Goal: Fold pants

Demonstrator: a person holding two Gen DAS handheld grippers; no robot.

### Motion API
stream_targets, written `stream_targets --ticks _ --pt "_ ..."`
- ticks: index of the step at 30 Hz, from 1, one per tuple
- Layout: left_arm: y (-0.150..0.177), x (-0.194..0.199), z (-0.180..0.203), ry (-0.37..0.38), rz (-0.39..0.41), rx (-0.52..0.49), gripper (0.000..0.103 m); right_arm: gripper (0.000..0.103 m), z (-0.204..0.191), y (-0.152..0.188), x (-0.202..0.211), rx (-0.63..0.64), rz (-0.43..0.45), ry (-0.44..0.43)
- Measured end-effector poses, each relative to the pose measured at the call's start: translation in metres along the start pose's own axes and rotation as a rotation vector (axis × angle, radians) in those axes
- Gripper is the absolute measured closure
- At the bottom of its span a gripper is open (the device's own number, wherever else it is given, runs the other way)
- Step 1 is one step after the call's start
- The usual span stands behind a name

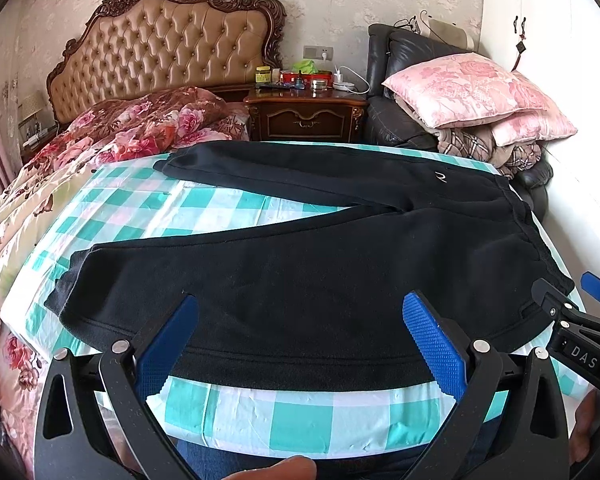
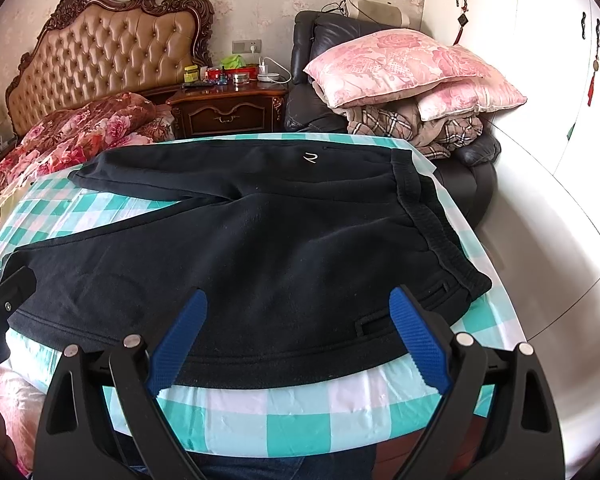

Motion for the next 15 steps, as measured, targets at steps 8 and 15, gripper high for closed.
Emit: stream_targets --ticks 8,15 --pt "0.0009 -0.0008 -0.0014 -0.002 -0.002 0.003 0.004 0.010 -0.0003 0.0002 0.0002 -0.001 -0.001 0.002" --pt "0.0014 -0.0008 -0.0018 -0.001 -0.004 0.004 0.004 0.010 0.0001 0.0003 -0.0001 0.000 -0.002 0.001"
Point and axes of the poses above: each gripper's, at about its wrist camera, not at the fingertips, and x roughly against the way its jaws point, z to its right, y to its underside, the point moved 5 cm from there along -x, roughly the way its jaws point, and after that the axes turned 13 degrees about z, right-handed, at the moved point
